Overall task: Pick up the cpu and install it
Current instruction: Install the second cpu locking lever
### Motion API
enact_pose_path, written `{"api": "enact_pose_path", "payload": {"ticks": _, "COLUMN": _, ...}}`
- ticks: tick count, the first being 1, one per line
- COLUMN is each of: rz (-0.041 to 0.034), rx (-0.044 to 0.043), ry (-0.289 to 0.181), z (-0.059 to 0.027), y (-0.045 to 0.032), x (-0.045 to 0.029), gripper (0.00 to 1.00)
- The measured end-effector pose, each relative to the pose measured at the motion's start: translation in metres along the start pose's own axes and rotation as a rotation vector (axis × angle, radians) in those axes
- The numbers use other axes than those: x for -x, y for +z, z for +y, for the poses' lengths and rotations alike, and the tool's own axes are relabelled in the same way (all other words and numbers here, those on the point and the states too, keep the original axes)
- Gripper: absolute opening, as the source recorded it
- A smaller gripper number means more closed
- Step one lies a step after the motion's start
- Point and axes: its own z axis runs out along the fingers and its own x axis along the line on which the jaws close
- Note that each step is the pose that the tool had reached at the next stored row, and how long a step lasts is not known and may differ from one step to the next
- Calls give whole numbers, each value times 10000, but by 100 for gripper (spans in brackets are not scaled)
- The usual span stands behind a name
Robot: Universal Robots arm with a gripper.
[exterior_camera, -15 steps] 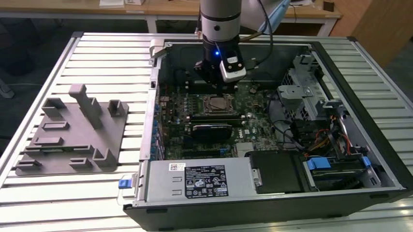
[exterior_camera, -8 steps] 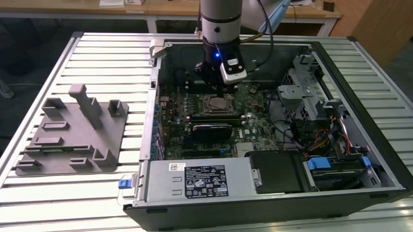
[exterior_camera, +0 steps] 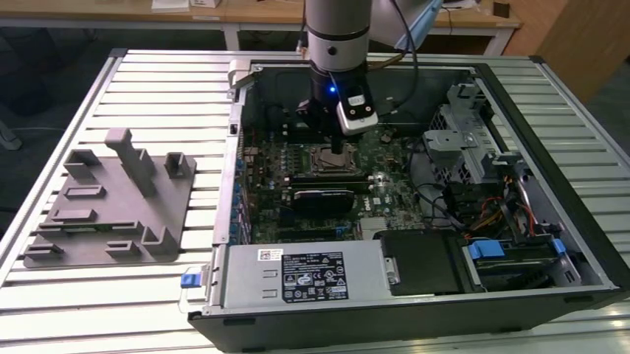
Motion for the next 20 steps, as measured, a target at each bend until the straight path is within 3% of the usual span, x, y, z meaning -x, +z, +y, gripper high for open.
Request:
{"api": "enact_pose_path", "payload": {"ticks": 5, "rz": 0, "rx": -1, "ry": -1, "z": -93, "y": 3, "x": 29, "gripper": 11}}
{"api": "enact_pose_path", "payload": {"ticks": 10, "rz": 7, "rx": 6, "ry": -75, "z": -133, "y": 10, "x": 41, "gripper": 11}}
{"api": "enact_pose_path", "payload": {"ticks": 20, "rz": 69, "rx": 63, "ry": -858, "z": -145, "y": 39, "x": 42, "gripper": 11}}
